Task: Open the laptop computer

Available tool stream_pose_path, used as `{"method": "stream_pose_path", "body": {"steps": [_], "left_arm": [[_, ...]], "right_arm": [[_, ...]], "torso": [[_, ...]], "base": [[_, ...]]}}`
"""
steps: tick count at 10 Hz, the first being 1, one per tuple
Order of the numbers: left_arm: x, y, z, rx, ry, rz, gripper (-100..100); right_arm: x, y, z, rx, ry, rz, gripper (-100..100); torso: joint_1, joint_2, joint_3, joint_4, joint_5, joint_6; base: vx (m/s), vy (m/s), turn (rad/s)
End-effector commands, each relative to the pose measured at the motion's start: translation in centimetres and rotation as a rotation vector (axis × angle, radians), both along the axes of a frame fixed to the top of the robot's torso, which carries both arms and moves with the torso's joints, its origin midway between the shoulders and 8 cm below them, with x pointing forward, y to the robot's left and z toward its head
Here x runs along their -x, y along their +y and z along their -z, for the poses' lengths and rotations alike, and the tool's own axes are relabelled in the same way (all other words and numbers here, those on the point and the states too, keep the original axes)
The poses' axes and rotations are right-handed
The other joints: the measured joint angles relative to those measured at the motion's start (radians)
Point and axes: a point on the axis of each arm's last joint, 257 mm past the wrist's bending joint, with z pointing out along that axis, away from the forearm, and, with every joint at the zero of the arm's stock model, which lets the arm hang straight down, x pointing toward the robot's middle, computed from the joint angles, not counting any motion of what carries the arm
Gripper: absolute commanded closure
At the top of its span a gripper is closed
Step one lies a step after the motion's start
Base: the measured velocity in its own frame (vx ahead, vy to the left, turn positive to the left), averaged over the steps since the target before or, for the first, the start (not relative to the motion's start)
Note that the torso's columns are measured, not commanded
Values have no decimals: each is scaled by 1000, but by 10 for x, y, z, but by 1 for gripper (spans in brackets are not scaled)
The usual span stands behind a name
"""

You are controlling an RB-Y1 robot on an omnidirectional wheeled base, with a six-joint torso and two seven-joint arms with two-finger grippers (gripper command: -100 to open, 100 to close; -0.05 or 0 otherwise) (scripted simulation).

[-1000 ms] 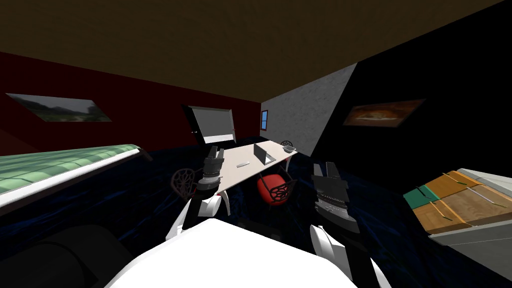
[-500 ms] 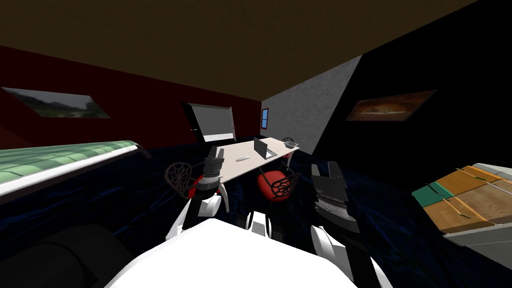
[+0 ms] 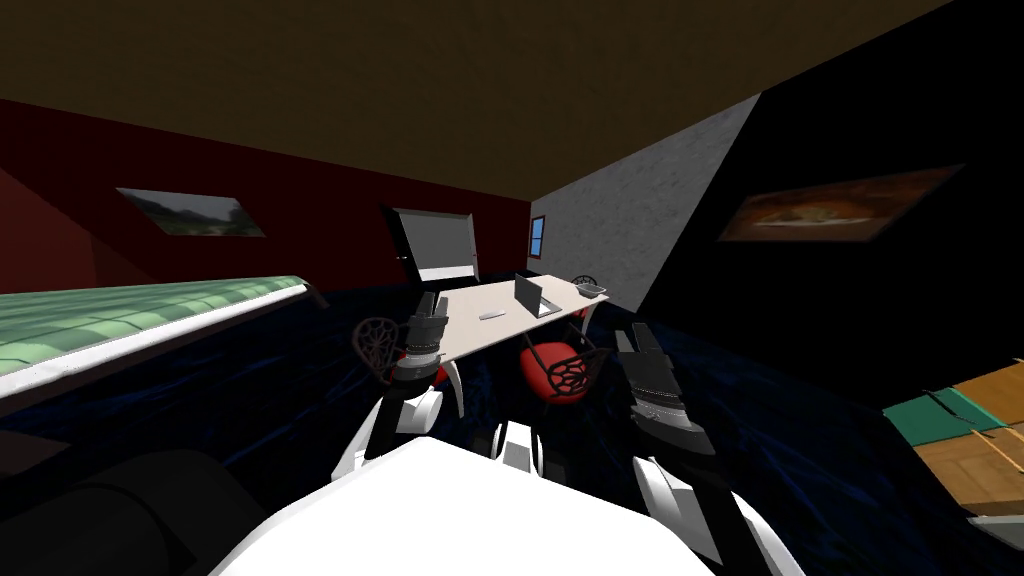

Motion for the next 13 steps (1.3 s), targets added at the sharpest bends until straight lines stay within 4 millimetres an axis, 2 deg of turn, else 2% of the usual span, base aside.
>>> {"method": "stream_pose_path", "body": {"steps": [1, 5, 6, 10, 11, 13], "left_arm": [[0, 0, 0, 0, 0, 0, 0], [0, 0, 0, 0, 0, 0, 0], [0, 0, 0, 0, 0, 0, 0], [0, 0, 0, 0, 0, 0, 0], [0, 0, 0, 0, 0, 0, 0], [0, 0, 0, 0, 0, 0, 0]], "right_arm": [[-8, 1, 11, 76, 43, 1, -100], [-30, -8, 37, 256, 141, 34, -100], [-30, -7, 37, 268, 142, 30, -100], [-53, -27, 62, 471, 237, 91, -100], [-53, -26, 62, 483, 237, 88, -100], [-64, -41, 75, 593, 287, 132, -100]], "torso": [[0, 0, 0, 0, 0, 0], [0, 0, 0, 0, 0, 0], [0, 0, 0, 0, 0, 0], [0, 0, 0, 0, 0, 0], [1, 0, 0, 0, 0, 0], [0, -2, -2, -1, 0, 0]], "base": [[-29, -5, 77], [-49, -6, 197], [-41, -3, 56], [-59, -1, 220], [-35, 8, 71], [-25, 11, 200]]}}
